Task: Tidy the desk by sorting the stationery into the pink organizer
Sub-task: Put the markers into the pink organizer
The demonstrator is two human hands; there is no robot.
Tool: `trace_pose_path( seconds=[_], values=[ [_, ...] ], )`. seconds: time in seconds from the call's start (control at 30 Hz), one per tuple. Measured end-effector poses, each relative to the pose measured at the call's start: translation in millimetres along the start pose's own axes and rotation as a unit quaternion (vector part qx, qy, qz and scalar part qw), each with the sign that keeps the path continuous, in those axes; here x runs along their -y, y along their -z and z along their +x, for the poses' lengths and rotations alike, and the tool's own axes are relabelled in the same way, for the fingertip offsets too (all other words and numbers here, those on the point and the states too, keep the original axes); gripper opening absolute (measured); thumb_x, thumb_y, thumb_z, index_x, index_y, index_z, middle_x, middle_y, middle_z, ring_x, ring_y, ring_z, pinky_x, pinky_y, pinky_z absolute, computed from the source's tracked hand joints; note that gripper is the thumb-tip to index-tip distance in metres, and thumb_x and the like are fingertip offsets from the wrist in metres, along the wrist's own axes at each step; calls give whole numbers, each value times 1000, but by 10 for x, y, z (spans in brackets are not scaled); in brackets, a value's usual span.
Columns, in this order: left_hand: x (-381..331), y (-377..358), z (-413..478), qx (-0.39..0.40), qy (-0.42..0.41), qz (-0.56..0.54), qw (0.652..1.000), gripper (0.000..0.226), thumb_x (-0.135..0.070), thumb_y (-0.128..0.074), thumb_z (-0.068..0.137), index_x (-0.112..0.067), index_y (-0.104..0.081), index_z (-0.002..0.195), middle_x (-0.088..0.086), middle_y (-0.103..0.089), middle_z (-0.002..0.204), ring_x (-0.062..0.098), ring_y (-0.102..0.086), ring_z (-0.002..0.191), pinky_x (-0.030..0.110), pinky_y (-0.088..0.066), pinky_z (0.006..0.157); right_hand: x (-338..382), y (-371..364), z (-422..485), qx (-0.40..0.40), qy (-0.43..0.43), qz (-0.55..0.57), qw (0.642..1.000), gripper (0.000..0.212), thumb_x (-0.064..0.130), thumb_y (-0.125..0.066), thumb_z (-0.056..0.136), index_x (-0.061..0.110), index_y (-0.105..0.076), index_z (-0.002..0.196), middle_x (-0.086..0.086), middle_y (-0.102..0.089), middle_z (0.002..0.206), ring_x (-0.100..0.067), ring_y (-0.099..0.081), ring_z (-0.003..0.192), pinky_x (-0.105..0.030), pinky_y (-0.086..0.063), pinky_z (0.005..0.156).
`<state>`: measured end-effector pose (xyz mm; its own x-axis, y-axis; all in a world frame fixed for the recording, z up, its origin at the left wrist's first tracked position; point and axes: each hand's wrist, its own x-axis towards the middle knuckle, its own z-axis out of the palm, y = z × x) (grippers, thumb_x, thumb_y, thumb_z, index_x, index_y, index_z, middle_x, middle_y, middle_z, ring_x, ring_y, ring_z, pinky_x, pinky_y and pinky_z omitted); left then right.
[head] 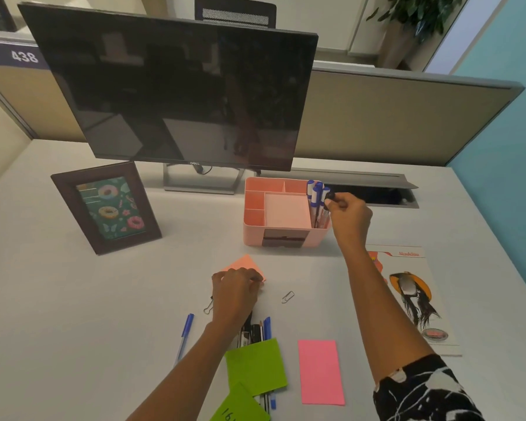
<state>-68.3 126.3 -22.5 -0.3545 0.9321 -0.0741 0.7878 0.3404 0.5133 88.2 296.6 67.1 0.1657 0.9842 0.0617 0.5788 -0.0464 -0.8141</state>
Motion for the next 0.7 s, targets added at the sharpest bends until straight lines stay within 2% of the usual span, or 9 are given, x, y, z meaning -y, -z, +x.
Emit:
trace_pose_path(
  seconds=[0.17,0.27,0.4,0.53,0.6,0.7],
  values=[
    [75,19,-188,-5,-2,-5,1000,15,-31,-56,92,-34,-70,97,-17,-70,98,7,-58,95,33,-27,96,-65,-82,-11,0,-23,-41,999,29,22,-61,90,8,-64,116,-12,-66,116,-27,-63,102,-35,-51,86],
    [163,27,-268,0,9,0,1000,14,-32,-56,92,-35,-69,96,-17,-69,96,4,-57,92,33,-26,96,-50,-87,2,-6,-25,-45,999,27,20,-58,92,7,-64,116,-12,-66,116,-28,-63,102,-35,-50,87],
    [264,79,-302,34,24,20,999,18,-43,-53,92,-35,-68,98,-17,-69,97,5,-56,95,35,-22,98,-45,-59,-126,-43,-8,-10,999,26,18,-56,93,8,-64,116,-11,-65,118,-26,-62,104,-24,-45,80],
    [276,139,-308,58,26,60,996,28,-55,-50,89,-35,-69,95,-14,-69,93,9,-54,98,36,-21,98,-84,-32,-583,-60,43,50,996,19,16,-60,91,9,-67,107,-8,-68,108,-11,-58,91,-6,-40,67],
    [263,157,-322,60,25,69,996,32,-59,-51,87,-34,-69,93,-12,-68,91,10,-54,98,37,-21,100,-178,-71,-889,-22,65,85,994,13,14,-61,89,11,-68,100,-6,-68,100,-12,-62,85,-11,-47,65],
    [238,175,-356,84,27,98,991,42,-69,-51,80,-32,-68,91,-11,-65,92,13,-52,100,40,-24,100,-405,-167,-1316,60,24,97,993,8,13,-65,87,13,-70,93,-3,-70,86,-15,-67,77,-29,-58,69]
  ],
)
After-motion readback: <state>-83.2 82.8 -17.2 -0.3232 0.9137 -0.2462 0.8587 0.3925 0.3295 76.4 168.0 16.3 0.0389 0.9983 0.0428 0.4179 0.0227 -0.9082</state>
